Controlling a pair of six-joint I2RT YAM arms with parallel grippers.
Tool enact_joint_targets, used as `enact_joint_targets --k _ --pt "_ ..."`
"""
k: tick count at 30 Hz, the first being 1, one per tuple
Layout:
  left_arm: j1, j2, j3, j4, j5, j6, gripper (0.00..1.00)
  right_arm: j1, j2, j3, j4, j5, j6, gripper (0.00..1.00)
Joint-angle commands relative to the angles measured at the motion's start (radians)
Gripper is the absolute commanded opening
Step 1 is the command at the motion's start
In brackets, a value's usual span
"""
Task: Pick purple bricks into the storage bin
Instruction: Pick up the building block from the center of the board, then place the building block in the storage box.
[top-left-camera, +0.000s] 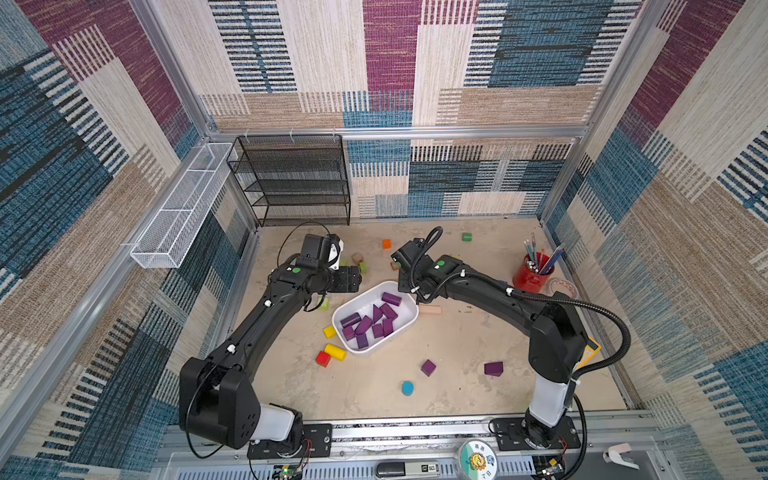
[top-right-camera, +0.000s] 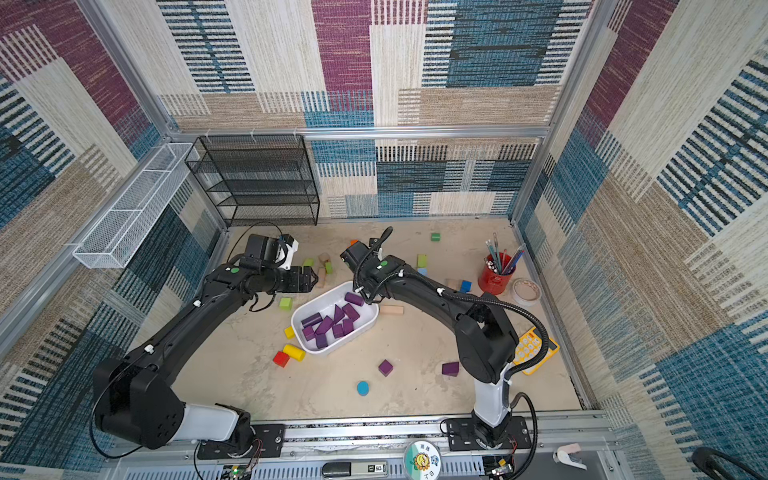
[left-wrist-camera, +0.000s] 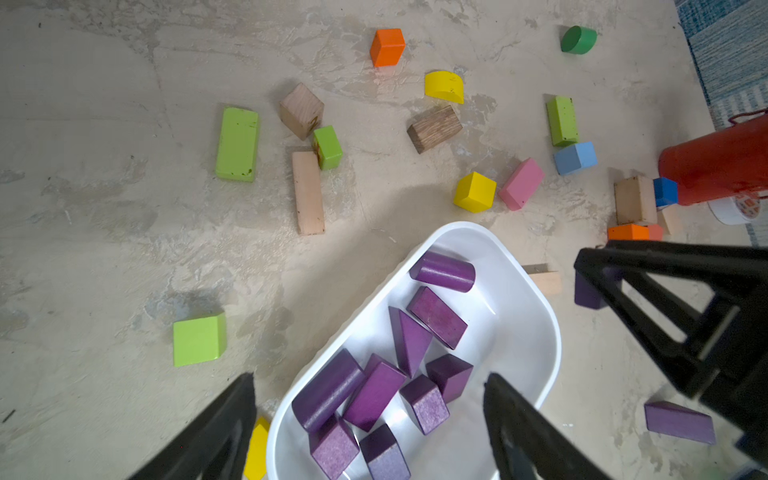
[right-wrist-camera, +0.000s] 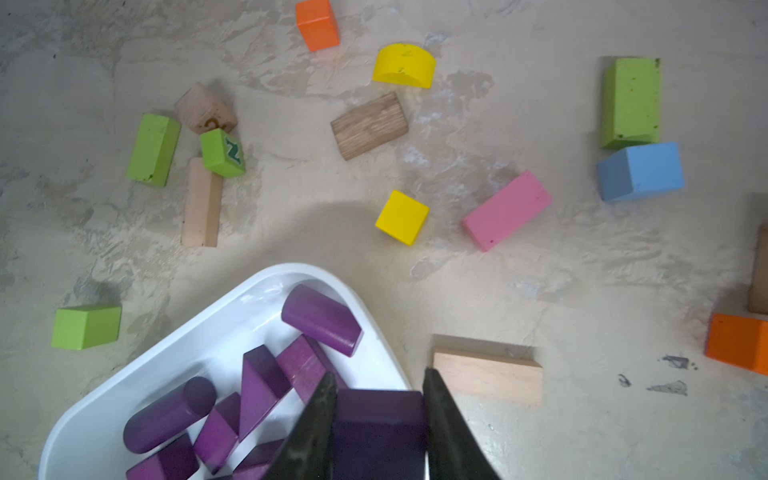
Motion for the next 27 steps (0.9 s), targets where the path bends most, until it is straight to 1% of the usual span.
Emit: enact_joint_targets --k 1,10,20,27 --pt "0.013 0.005 0.006 -0.001 0.008 0.0 0.88 0.025 0.028 0.021 -0.001 -0.011 -0.003 0.33" --pt "0.054 0.003 0.008 -0.007 0.011 -0.012 0.88 0.078 0.153 0.112 0.015 -0.049 -0.011 0.33" --pt "0.081 0.003 0.008 -0.006 0.034 -0.02 0.88 0.081 0.279 0.164 0.038 -0.066 -0.026 0.33" --pt "0.081 0.005 0.01 -0.006 0.042 -0.019 0.89 0.081 0.31 0.165 0.035 -0.053 -0.03 0.33"
